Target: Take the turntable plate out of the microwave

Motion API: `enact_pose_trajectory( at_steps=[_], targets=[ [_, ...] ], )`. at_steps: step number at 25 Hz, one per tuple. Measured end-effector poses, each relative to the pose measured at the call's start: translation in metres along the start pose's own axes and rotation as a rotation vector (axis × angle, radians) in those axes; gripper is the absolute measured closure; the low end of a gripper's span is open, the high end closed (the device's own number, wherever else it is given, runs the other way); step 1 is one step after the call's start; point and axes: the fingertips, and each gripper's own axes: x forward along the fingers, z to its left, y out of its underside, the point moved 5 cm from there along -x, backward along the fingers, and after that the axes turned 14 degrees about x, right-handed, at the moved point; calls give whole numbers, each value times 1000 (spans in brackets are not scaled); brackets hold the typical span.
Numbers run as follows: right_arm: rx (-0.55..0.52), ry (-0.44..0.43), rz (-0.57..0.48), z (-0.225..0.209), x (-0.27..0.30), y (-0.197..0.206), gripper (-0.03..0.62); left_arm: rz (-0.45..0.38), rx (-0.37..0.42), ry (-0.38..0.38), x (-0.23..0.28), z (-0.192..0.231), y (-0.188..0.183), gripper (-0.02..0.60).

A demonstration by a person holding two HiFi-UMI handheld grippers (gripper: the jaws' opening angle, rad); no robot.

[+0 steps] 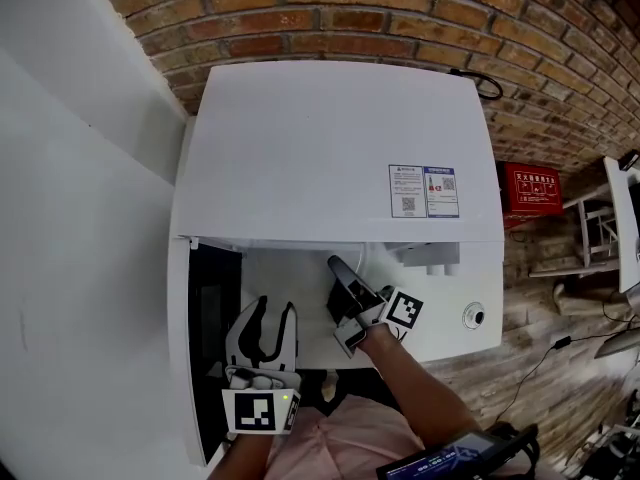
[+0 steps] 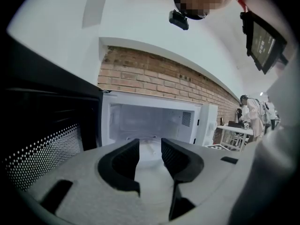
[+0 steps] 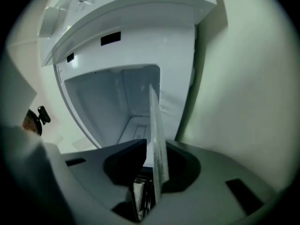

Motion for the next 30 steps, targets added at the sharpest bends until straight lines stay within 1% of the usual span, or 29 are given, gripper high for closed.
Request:
enact_pose_trajectory(
  at_steps=[3,5,9,13,14,16,19,21,23,26,30],
  targets=[
    [0,27,37,-2,3,0,538,8,-2,-12,-1,-3,1,431],
    [5,25,56,-3,5,-1,560,11,-4,-22,-3,-6,1,431],
    [-11,39,75,-3,7,-7,565,26,-11,-56,-12,-14,2,431],
    [-24,49,63,-1,11,-10,556,50,-11,-99,-24,-25,3,431],
    [-19,50,58,-1,12,-9,547,54,-11,-110,-27,-28,4,431],
    [-5,66,53,-5,12,-9,562,58,-8,-132,-33,-31,3,431],
    [8,88,86,-4,9,-8,566,68,-2,-164,-46,-30,1,431],
    [-14,80,122,2,2,-3,566,78,-6,-185,-58,-28,1,431],
    [-38,51,151,8,-8,4,566,83,-14,-194,-66,-27,5,431],
    [11,4,154,15,-29,17,566,85,-29,-181,-76,-30,15,431],
    [67,-36,125,27,-68,37,566,75,-64,-146,-96,-40,28,417]
  ],
)
